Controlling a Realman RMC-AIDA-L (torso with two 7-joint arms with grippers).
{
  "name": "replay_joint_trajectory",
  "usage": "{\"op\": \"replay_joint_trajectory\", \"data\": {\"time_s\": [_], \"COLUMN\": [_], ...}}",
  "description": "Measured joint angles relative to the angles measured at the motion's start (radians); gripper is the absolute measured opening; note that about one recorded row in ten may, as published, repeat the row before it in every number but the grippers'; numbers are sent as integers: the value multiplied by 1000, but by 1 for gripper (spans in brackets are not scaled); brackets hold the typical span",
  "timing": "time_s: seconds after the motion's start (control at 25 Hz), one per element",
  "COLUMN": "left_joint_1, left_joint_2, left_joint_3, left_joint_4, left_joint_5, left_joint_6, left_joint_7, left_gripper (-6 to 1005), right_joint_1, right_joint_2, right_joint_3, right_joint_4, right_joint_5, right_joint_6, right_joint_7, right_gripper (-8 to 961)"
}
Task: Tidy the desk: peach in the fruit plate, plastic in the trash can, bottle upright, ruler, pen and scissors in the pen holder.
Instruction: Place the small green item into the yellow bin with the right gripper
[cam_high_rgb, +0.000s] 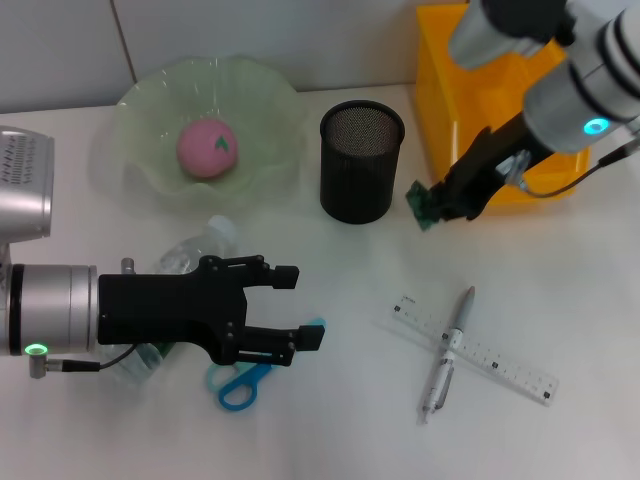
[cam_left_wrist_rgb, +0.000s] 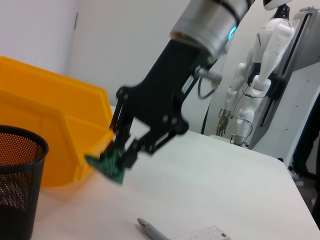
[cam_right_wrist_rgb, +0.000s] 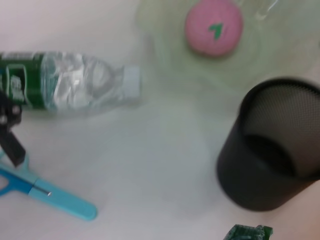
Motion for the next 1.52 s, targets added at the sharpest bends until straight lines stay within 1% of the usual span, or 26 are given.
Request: {"op": "replay_joint_trajectory", "data": {"time_s": [0.08, 0.12, 0.2, 0.24, 0.28, 0.32, 0.36, 0.48, 0.52, 0.56, 0.64, 0.68, 0.72, 0.76, 0.8, 0.84, 0.92, 0.96, 1.0, 1.12, 1.4, 1.52], "left_joint_1": [0, -1, -1, -1, -1, -1, -1, -1, -1, -1, -1, -1, -4, -5, -6, -6, -8, -8, -8, -8, -9, -9], "left_joint_2": [0, 1, 1, 1, 1, 2, 2, 2, 2, 2, 2, 2, 1, 0, 0, 0, 0, 0, 0, 1, 1, 2], "left_joint_3": [0, 0, 0, 0, 0, 0, 0, 0, 0, 0, 0, 0, 0, 0, 0, 0, 0, 0, 0, 0, 0, 0], "left_joint_4": [2, 6, 6, 7, 7, 7, 7, 7, 7, 7, 6, 6, 3, 2, 2, 2, 1, 1, 0, -1, -2, -2], "left_joint_5": [0, 0, 0, 0, 0, 0, 0, 0, 0, 0, 0, 0, 0, 0, 0, 0, 0, 0, 0, 0, 0, 0], "left_joint_6": [0, 1, 2, 2, 2, 2, 2, 1, 0, 0, 0, 0, 0, 0, 0, 0, 0, 0, 0, 0, 0, 0], "left_joint_7": [0, -3, -4, -4, -4, -3, -3, -2, -2, -2, -2, -2, -1, -1, -2, -2, -3, -3, -3, -4, -4, -4], "left_gripper": [852, 852, 852, 852, 852, 852, 852, 852, 852, 852, 852, 852, 852, 852, 852, 852, 852, 852, 851, 851, 851, 851], "right_joint_1": [-10, -16, -19, -19, -20, -21, -21, -21, -19, -19, -17, -17, -13, -13, -8, -8, 2, 2, 8, 14, 14, 10], "right_joint_2": [0, -2, -4, -4, -5, -9, -9, -20, -28, -28, -36, -40, -51, -51, -57, -57, -59, -59, -59, -59, -59, -57], "right_joint_3": [27, 61, 100, 100, 122, 167, 167, 234, 267, 267, 286, 290, 291, 291, 288, 288, 287, 287, 285, 280, 274, 274], "right_joint_4": [-67, -125, -173, -173, -192, -225, -225, -248, -231, -231, -188, -161, -94, -94, -25, -25, 50, 50, 79, 97, 95, 95], "right_joint_5": [0, 1, 1, 1, 1, -1, -1, -23, -53, -53, -75, -81, -87, -87, -87, -87, -87, -87, -88, -89, -88, -85], "right_joint_6": [-40, -72, -91, -91, -96, -100, -100, -71, -14, -14, 45, 73, 134, 134, 193, 193, 273, 273, 299, 317, 322, 325], "right_joint_7": [9, 17, 19, 19, 20, 21, 21, 36, 55, 55, 66, 69, 71, 71, 70, 70, 65, 65, 59, 54, 53, 52], "right_gripper": [183, 183, 183, 183, 184, 184, 184, 200, 208, 216, 232, 240, 249, 257, 265, 273, 289, 297, 305, 373, 530, 663]}}
